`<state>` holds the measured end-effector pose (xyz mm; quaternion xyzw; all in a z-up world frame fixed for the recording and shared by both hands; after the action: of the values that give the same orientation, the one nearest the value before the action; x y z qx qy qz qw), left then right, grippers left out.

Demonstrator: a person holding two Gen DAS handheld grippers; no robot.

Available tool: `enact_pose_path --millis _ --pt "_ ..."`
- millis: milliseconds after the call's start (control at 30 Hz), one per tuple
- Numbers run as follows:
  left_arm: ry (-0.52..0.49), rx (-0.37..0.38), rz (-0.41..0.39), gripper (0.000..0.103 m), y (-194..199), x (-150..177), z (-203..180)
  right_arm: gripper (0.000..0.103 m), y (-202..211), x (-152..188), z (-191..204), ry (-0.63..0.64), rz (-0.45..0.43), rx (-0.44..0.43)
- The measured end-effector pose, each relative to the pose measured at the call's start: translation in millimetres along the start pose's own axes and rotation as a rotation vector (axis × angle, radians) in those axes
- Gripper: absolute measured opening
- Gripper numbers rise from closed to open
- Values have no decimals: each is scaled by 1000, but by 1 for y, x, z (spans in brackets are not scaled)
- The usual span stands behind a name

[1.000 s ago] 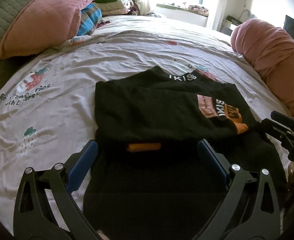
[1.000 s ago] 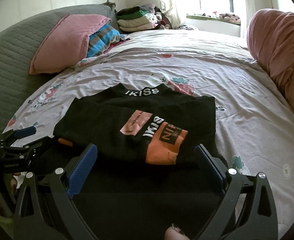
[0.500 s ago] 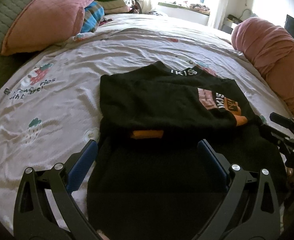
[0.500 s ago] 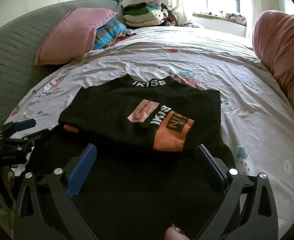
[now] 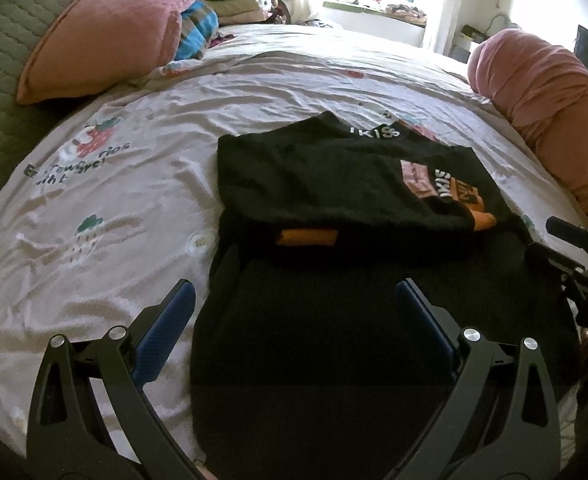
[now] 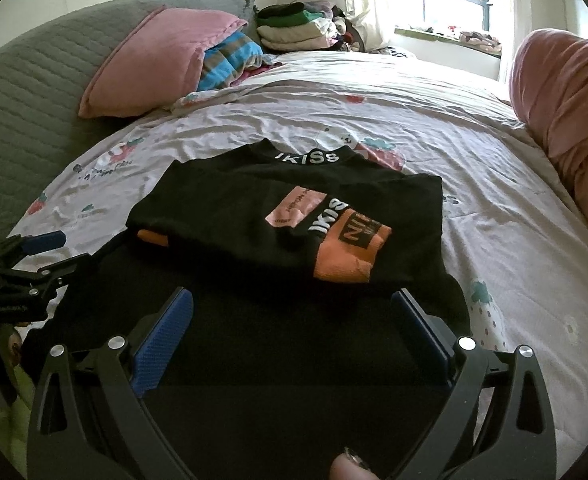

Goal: Fold small clothes
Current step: 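Move both open tools along the shirt body toward its hem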

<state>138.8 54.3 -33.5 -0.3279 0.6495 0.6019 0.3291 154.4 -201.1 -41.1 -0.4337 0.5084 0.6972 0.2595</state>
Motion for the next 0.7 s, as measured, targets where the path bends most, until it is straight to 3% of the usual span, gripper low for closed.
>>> enact_pose_path --millis 700 --pt "41 -42 98 94 25 39 20 98 29 32 -11 5 50 1"
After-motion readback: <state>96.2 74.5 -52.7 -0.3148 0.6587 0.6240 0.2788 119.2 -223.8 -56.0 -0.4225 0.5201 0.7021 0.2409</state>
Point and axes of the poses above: each gripper's, at about its wrist camera, not at the fingertips, and y roughly against the way its jaws point, z to its left, x to its underside, the point moved 2 cm from there along -y, roughly the way its jaws point, and after that the axes turned 15 degrees about -z, right-handed, at the moved point
